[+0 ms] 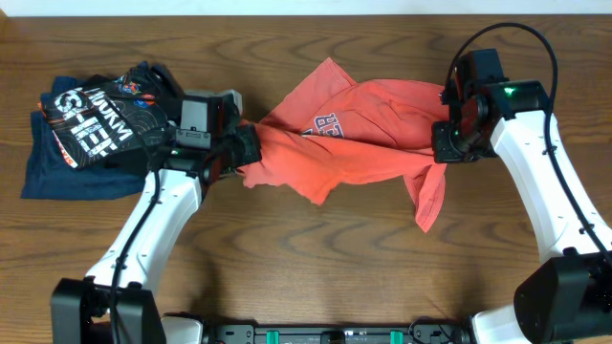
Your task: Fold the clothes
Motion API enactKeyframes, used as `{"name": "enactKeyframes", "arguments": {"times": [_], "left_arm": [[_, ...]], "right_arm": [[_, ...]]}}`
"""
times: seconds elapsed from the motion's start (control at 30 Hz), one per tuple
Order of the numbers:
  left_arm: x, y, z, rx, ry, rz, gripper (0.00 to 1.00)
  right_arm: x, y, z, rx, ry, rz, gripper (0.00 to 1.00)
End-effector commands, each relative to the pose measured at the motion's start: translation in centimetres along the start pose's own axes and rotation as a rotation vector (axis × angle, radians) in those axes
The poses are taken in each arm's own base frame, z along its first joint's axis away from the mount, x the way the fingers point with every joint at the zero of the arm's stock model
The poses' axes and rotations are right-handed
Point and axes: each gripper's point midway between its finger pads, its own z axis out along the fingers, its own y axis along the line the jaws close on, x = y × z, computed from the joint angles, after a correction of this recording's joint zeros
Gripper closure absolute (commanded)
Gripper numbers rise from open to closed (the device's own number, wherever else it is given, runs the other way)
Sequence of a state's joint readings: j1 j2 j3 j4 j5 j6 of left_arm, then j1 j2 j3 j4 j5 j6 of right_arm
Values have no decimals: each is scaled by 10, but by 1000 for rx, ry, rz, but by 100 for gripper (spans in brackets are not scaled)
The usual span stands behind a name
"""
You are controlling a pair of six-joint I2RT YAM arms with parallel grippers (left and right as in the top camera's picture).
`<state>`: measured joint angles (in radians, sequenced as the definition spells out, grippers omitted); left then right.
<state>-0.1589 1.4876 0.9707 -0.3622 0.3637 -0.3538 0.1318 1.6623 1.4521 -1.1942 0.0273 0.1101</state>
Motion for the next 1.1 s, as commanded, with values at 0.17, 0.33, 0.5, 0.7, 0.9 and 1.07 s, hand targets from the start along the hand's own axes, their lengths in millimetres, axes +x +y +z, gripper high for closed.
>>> {"name": "enactKeyframes", "arguments": {"times": [0.17, 0.33, 0.5, 0.7, 0.9, 1.07], "left_arm": [[11, 8, 6, -20, 47, -6, 94], [16, 10, 5, -28, 67, -13, 92], [25, 14, 4, -45, 104, -26, 88], [27, 14, 4, -47, 109, -28, 91], [28, 11, 4, -31, 116, -29, 94], [31, -17, -9, 114, 136, 13, 94]], "right_arm": [[-1, -7, 0, 23, 1, -1, 99], [-1, -7, 0, 23, 1, -1, 99], [-2, -7, 0, 23, 0, -1, 99], [-2, -7, 0, 23, 0, -1, 99], [-1, -7, 0, 23, 4, -1, 99], [3, -15, 0, 43, 21, 55, 99]]}}
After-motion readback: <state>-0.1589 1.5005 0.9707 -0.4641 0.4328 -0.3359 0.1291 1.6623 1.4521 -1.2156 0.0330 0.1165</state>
